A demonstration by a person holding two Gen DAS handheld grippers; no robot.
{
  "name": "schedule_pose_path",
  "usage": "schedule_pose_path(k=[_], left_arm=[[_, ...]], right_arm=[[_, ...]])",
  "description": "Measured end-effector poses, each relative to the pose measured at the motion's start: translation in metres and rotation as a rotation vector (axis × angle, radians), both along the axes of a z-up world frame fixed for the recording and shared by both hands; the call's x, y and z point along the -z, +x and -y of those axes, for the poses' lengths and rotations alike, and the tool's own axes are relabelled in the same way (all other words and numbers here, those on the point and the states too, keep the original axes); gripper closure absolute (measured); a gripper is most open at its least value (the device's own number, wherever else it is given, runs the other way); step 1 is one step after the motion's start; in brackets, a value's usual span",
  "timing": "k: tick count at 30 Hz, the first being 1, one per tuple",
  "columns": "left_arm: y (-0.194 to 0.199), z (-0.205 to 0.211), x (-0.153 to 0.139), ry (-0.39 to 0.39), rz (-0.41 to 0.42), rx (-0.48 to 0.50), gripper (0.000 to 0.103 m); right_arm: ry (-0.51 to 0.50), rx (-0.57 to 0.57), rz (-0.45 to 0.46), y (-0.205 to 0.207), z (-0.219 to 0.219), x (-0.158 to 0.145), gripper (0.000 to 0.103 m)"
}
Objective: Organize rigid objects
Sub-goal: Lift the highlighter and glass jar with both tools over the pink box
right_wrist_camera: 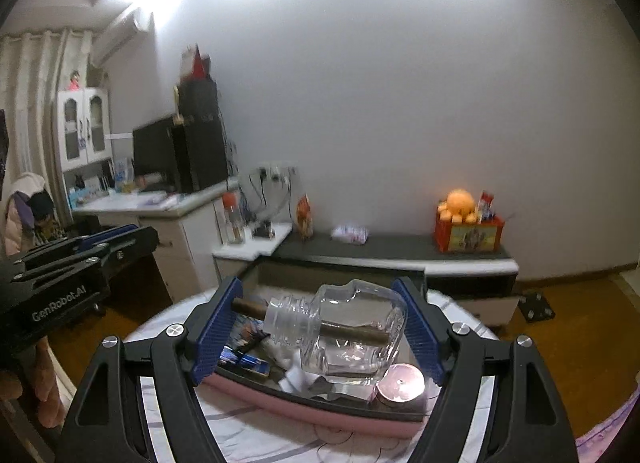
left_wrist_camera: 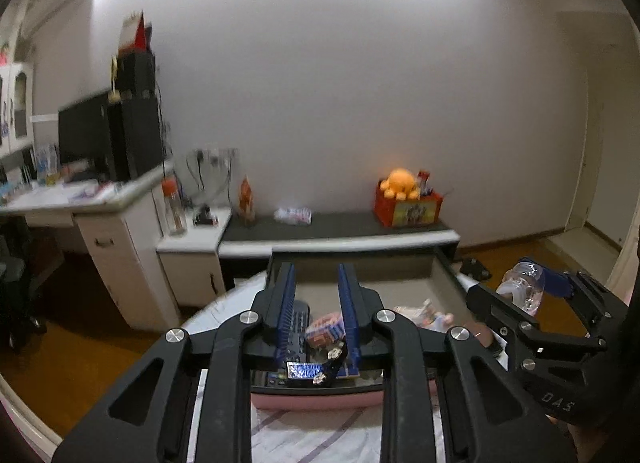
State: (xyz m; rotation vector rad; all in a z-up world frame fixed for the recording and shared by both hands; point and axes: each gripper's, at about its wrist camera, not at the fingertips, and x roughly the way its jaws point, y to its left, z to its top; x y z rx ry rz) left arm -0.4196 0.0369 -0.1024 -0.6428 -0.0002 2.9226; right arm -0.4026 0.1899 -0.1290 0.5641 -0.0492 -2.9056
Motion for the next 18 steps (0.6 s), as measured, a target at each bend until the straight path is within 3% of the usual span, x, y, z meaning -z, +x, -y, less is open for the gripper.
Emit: schedule_pose_path(k=[3,8,14,17,18], left_arm=[[-0.026,0.001,0.032,0.04,0.097,0.011,0.082],[-0.036,0.007,0.048,0.05,0.129,0.026,0.082],[-0.004,0.012,0.054,0.003,0.159,0.049,0.081],[0.025,0.01,0.065,-0.022,0.217,0.057,0.08],[0.033,0.009,0.07,-0.016,0.246,0.066,0.075]], right_arm=[[-0.005,-0.003,0.055,-0.025,0.001,0.025,0.025],[-0.005,-0.013,0.101,-0.041,0.001,0.047,0.025],[-0.029,-0.014,0.08,-0.031,-0.006,0.043,0.025],[-0.044,-0.016,0.073,-0.022,-0.005,0.037,0.025],[-0.043,-0.017,0.074,-0.019,-0.005,0.036,0.025]])
